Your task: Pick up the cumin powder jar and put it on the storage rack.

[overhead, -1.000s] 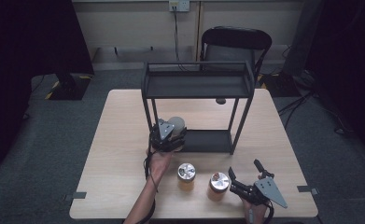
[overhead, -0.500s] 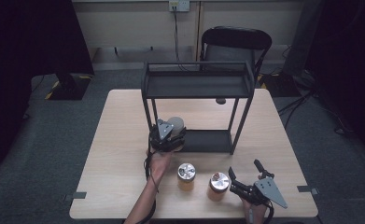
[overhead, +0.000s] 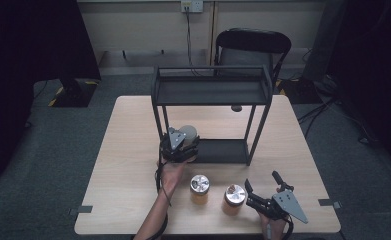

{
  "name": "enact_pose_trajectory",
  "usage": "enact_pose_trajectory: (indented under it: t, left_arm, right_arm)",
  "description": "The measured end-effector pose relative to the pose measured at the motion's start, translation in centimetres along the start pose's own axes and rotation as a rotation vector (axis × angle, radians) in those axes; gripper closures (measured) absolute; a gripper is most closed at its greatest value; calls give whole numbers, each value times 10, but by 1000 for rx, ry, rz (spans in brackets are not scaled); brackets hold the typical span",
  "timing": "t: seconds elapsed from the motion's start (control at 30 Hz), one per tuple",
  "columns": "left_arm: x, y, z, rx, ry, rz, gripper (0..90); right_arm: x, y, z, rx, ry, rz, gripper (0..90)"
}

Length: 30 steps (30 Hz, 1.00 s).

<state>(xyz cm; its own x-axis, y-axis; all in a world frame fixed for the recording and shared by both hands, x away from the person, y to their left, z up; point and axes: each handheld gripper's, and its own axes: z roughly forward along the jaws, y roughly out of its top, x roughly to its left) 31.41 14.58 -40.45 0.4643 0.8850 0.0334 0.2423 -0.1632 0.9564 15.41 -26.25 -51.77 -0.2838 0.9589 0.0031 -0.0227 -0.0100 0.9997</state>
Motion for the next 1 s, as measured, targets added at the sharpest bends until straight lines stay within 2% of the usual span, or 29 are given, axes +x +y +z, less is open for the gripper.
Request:
enact_pose_trajectory:
  t: [0.1,0.23,0.37,0.63,1.0]
  left_arm:
    - [-1,0,1,-3,3,-4,297]
    - [-7,0,4,0,23,25,247]
    - [-8,0,8,6,30,19,209]
    - [-7,0,11,14,24,23,174]
    - [-6,6,10,-6,17,23,149]
  right_arm:
    - [0,0,0,0,0,0,26]
    - [0,0,0,-1,1,0,27]
    - [0,0,0,0,1,0,26]
    - [0,0,0,0,2,0,26]
    - [0,0,0,3,3,0,27]
